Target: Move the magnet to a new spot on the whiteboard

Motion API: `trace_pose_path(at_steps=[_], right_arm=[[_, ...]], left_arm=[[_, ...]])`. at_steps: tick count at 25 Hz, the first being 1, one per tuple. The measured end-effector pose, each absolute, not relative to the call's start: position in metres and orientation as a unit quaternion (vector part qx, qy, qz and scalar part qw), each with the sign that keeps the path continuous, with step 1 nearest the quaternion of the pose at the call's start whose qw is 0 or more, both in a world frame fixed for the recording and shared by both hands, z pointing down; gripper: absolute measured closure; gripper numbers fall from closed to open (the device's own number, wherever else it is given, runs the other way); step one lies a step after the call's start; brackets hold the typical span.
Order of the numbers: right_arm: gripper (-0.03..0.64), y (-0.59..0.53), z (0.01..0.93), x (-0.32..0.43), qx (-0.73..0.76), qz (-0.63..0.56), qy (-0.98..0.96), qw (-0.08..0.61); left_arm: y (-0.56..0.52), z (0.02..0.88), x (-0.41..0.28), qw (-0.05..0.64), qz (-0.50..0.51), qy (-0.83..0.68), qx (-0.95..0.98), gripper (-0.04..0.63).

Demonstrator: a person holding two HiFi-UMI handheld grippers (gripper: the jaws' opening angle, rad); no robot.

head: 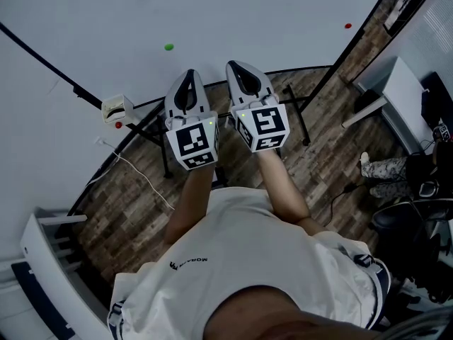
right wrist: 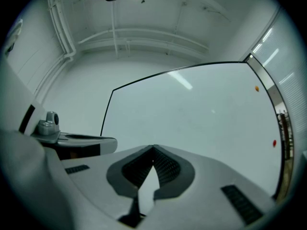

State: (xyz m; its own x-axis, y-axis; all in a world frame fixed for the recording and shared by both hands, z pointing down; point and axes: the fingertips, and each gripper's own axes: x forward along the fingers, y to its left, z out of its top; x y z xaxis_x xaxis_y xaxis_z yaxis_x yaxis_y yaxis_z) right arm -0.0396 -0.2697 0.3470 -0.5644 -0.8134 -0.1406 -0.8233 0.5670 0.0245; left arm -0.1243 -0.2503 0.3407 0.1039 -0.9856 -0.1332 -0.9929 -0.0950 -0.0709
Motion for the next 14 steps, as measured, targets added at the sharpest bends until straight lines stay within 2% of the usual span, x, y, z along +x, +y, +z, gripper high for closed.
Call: trace_pose_path(at_steps=[14], right_arm=[[0.603,-0.2698,0.3496,-0.0454,-0.46,0.043,0.885,0.056]], left_arm=[[-0.2509,0.3464,-0.1304,0.06,0.03,0.67,-0.74,0.592]])
